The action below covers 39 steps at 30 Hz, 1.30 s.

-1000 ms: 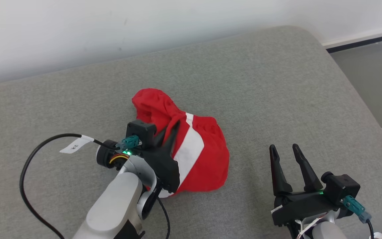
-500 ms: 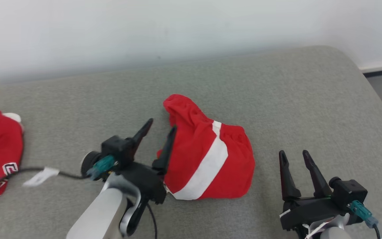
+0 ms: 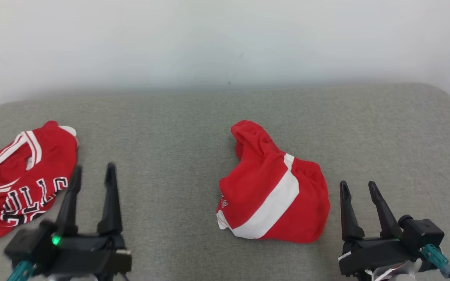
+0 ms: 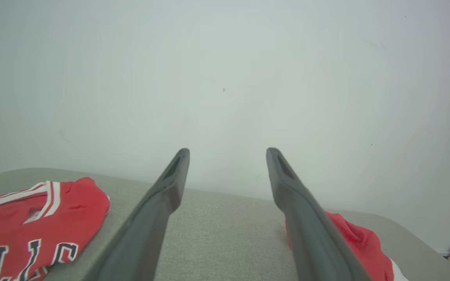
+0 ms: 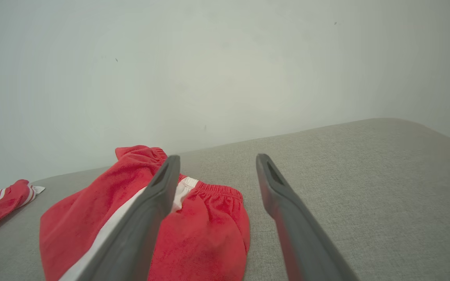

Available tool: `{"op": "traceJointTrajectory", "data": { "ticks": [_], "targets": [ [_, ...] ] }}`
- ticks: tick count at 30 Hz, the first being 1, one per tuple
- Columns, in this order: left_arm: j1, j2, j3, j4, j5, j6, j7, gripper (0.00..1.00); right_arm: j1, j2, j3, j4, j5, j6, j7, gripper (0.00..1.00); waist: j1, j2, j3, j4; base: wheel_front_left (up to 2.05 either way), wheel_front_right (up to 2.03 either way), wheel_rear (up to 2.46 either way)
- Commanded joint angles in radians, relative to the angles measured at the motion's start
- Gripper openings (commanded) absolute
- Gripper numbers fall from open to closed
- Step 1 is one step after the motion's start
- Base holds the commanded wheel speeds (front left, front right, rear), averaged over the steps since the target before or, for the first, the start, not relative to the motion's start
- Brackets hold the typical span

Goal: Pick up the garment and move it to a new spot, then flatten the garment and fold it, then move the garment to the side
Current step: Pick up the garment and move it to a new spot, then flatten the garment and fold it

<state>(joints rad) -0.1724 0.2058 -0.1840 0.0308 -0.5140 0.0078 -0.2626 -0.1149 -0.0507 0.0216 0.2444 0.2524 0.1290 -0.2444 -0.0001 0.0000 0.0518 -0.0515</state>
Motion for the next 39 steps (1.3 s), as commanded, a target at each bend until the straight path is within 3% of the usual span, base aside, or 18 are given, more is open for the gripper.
{"op": "traceJointTrajectory", "data": {
  "ticks": [1,5,11,25,39],
  "targets": [
    [0.055,-0.021,0.049,-0.03,0.032,-0.023,-0.003,1.0,0.019,0.001,0.002,-0.001,-0.008,0.003,-0.006,1.0,0.0001,0.0,-0.018,0.024,0.0,0.0,0.0],
    [0.143,-0.05,0.12,-0.037,0.107,-0.08,-0.003,1.0,0.028,0.0,0.004,-0.002,-0.013,0.003,-0.01,1.0,0.0001,0.0,-0.029,0.04,0.0,0.0,0.0],
    [0.224,-0.059,0.167,0.004,0.201,-0.119,-0.003,1.0,0.037,0.0,0.011,0.011,-0.019,0.003,-0.011,1.0,0.0001,0.0,-0.03,0.042,0.0,0.0,0.0],
    [0.277,-0.059,0.19,0.158,0.244,-0.128,-0.003,1.0,0.078,0.0,-0.014,0.041,-0.065,0.003,0.033,1.0,0.0001,0.0,-0.042,0.023,0.0,0.0,0.0],
    [0.267,-0.061,0.178,0.164,0.247,-0.128,-0.003,1.0,0.076,0.0,-0.013,0.041,-0.051,0.003,0.037,1.0,0.0001,0.0,-0.04,0.013,0.0,0.0,0.0]
  ]
}}
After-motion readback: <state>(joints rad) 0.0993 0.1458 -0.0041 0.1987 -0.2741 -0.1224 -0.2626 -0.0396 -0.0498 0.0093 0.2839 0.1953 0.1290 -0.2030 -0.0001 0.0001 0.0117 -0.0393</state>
